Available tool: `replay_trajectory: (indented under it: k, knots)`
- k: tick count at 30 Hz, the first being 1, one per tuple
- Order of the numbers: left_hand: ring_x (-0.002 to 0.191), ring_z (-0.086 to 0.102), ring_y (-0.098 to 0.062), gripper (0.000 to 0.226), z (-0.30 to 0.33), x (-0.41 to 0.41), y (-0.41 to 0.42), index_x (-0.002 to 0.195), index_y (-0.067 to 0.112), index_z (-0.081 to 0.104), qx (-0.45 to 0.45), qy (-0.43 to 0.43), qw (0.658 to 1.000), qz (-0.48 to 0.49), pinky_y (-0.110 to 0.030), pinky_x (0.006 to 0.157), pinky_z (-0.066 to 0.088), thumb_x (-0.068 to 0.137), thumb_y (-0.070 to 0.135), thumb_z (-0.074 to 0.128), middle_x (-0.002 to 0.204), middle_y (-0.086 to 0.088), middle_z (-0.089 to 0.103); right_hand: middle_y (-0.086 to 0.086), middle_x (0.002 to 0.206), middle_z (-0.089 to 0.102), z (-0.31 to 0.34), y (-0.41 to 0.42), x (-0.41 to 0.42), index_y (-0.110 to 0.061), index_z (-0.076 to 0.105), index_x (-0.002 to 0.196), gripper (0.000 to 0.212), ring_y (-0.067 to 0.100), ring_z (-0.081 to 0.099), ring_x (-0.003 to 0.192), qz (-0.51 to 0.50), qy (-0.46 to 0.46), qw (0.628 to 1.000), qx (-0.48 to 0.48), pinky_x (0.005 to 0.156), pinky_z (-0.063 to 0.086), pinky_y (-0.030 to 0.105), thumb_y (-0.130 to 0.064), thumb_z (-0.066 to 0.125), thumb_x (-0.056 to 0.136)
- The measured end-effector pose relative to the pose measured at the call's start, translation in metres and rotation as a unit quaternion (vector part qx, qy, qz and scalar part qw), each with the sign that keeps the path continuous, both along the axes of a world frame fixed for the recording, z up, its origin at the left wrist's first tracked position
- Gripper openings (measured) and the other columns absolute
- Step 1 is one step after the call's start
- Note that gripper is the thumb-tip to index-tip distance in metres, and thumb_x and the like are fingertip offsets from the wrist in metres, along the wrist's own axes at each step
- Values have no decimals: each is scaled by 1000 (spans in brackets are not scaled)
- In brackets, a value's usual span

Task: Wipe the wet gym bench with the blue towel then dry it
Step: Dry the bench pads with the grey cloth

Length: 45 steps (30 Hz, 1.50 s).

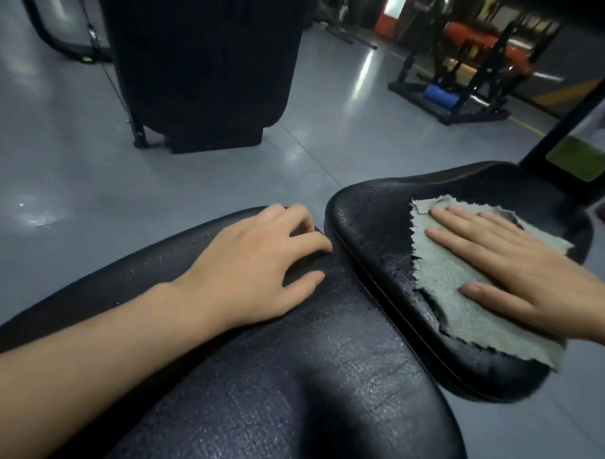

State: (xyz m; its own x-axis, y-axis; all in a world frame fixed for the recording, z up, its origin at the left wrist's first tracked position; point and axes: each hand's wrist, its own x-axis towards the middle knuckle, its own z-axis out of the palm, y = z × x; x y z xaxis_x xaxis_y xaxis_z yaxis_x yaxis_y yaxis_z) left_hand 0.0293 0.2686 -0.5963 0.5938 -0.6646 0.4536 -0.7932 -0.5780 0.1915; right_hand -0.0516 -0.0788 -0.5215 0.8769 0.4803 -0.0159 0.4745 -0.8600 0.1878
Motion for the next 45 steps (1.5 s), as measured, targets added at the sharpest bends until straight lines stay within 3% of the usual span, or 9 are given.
replay_trajectory:
  k: [5, 11, 19, 25, 28, 33, 38, 40, 45]
  knots:
    - [102, 48, -10, 40, 7, -10, -1, 124, 42, 56, 40, 6, 999, 25, -24, 70, 38, 90, 57, 40, 116, 15, 49, -11, 169, 0, -1, 0, -6, -35, 7, 160, 68, 10, -1, 155, -21, 10, 1000, -1, 123, 9, 45, -65, 20, 101]
    - [112, 44, -9, 37, 17, -27, -10, 130, 44, 53, 62, 51, 994, 76, -27, 73, 41, 93, 49, 50, 122, 17, 46, -14, 167, -11, -5, 4, -6, -40, -3, 158, 70, 3, -15, 151, -54, 16, 998, -9, 126, 1, 39, -70, 8, 96]
    - [123, 44, -15, 43, 23, -61, -27, 137, 37, 52, 57, 111, 982, 145, -36, 96, 47, 95, 44, 53, 135, 13, 46, -4, 168, -12, -10, 23, -20, -33, -1, 160, 79, 12, -14, 153, -105, 6, 994, 12, 124, -6, 39, -72, 1, 91]
    - [123, 43, -16, 47, 29, -104, -42, 142, 38, 47, 99, 120, 973, 169, -32, 94, 45, 96, 48, 51, 139, 10, 44, 0, 168, -10, -24, 31, -57, -30, 2, 161, 90, 16, -14, 154, -95, -11, 995, 13, 124, -5, 44, -75, -10, 84]
    - [122, 44, -16, 50, 30, -119, -45, 145, 38, 43, 121, 121, 971, 164, -30, 97, 43, 97, 50, 50, 140, 10, 42, 2, 169, 1, -33, 29, -81, -29, 13, 161, 96, 21, -2, 155, -80, -41, 995, 30, 124, 0, 45, -77, -17, 84]
    - [132, 38, -12, 51, 21, -129, -34, 147, 42, 40, 109, 112, 977, 146, -30, 101, 42, 97, 51, 47, 148, 13, 39, 4, 167, 16, -45, 16, -102, -26, 27, 158, 81, 25, 11, 155, -72, -53, 994, 55, 123, 6, 48, -72, 4, 96]
    - [132, 35, -3, 67, 9, -122, -17, 145, 51, 37, 84, 96, 985, 119, -27, 96, 45, 83, 72, 22, 147, 23, 37, 6, 166, 20, -48, 16, -97, -23, 29, 157, 76, 28, 16, 154, -72, -65, 995, 30, 122, 7, 47, -68, 22, 97]
    - [129, 36, -1, 65, 3, -119, -15, 144, 52, 38, 59, 93, 988, 110, -24, 95, 44, 84, 72, 24, 145, 24, 38, 7, 167, 15, -44, 23, -90, -22, 25, 159, 79, 28, 13, 154, -74, -64, 995, 17, 122, 5, 45, -68, 20, 95]
    - [129, 38, -5, 62, -9, -116, -11, 145, 50, 39, 32, 87, 991, 93, -26, 104, 39, 88, 70, 25, 147, 21, 39, 4, 168, -13, -32, 57, -59, -24, -3, 161, 88, 21, -13, 154, -96, -24, 995, -9, 124, -7, 44, -68, -7, 84]
